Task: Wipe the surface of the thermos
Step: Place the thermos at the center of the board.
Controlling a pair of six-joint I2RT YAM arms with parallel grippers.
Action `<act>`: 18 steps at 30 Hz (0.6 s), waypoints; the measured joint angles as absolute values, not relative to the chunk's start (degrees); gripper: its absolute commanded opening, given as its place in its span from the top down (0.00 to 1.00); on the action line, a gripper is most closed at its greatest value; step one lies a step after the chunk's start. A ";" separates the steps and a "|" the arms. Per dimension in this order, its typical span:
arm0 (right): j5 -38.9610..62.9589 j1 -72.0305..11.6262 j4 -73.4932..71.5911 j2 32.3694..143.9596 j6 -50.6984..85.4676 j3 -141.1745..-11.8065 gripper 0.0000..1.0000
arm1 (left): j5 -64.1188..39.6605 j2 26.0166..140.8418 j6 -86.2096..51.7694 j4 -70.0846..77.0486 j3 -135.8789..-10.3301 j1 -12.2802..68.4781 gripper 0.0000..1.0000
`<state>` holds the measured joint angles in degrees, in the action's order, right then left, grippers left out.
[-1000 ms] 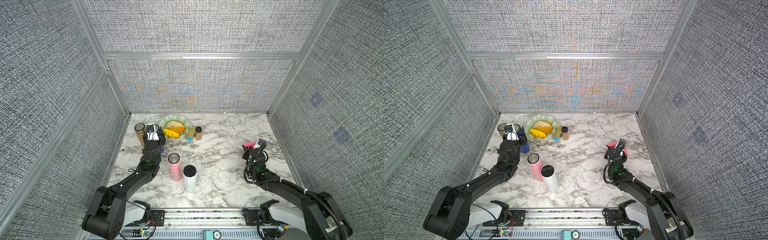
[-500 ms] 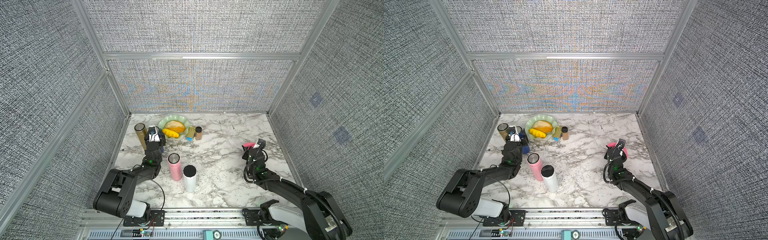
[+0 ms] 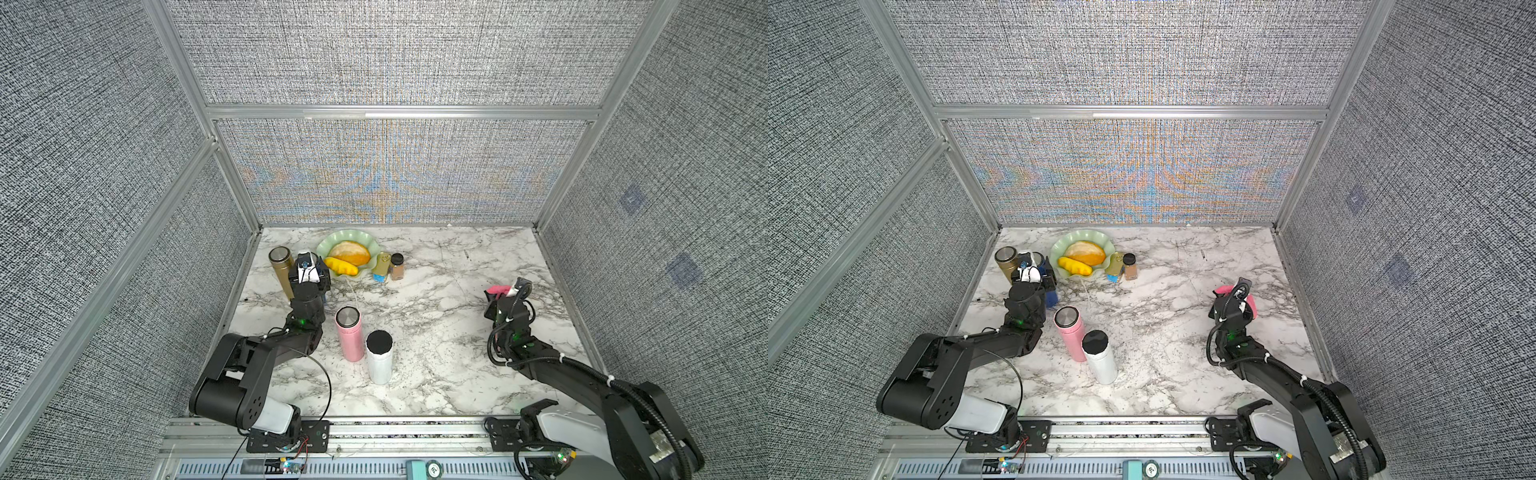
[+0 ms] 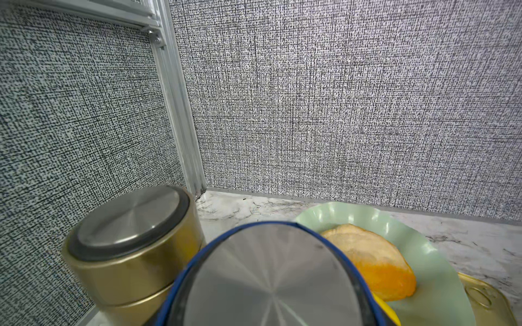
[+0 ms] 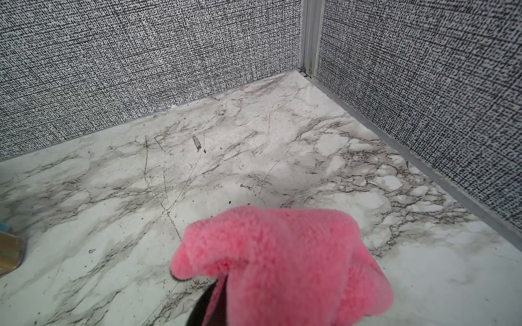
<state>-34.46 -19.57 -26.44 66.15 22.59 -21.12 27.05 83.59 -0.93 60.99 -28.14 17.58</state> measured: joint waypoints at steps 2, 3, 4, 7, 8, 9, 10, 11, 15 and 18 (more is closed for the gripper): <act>-34.46 -19.57 -26.37 66.37 22.61 -21.37 1.00 | 27.07 82.48 -1.54 58.35 -29.85 17.56 1.00; -34.46 -19.57 -26.30 66.43 22.61 -21.39 1.00 | 27.18 82.08 -1.72 56.88 -30.85 17.54 1.00; -34.46 -19.57 -26.15 66.46 22.61 -21.39 1.00 | 27.31 81.87 -2.11 54.78 -32.23 17.52 1.00; -34.46 -19.57 -26.13 66.43 22.61 -21.39 1.00 | 27.07 82.00 -3.46 48.31 -36.42 17.47 1.00; -34.48 -19.57 -26.13 66.41 22.61 -21.39 1.00 | 27.05 82.00 -3.75 47.53 -36.84 17.47 1.00; -34.46 -19.57 -26.13 66.41 22.61 -21.39 1.00 | 27.11 81.84 -4.23 47.48 -36.45 17.47 1.00; -34.48 -19.57 -26.13 66.41 22.61 -21.39 1.00 | 27.33 81.43 -4.80 47.46 -35.38 17.47 1.00; -34.46 -19.57 -26.13 66.41 22.61 -21.39 1.00 | 27.62 80.95 -5.08 47.46 -34.13 17.47 1.00; -34.46 -19.57 -26.13 66.30 22.61 -21.39 1.00 | 28.56 78.96 -5.87 47.81 -28.99 17.37 0.02; -34.46 -19.57 -26.13 66.30 22.61 -21.39 1.00 | 29.87 78.72 -6.79 49.12 -28.32 17.30 0.01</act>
<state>-34.46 -19.57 -26.13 66.30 22.61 -21.39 29.87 78.72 -6.79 49.12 -28.32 17.30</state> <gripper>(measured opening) 0.103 0.957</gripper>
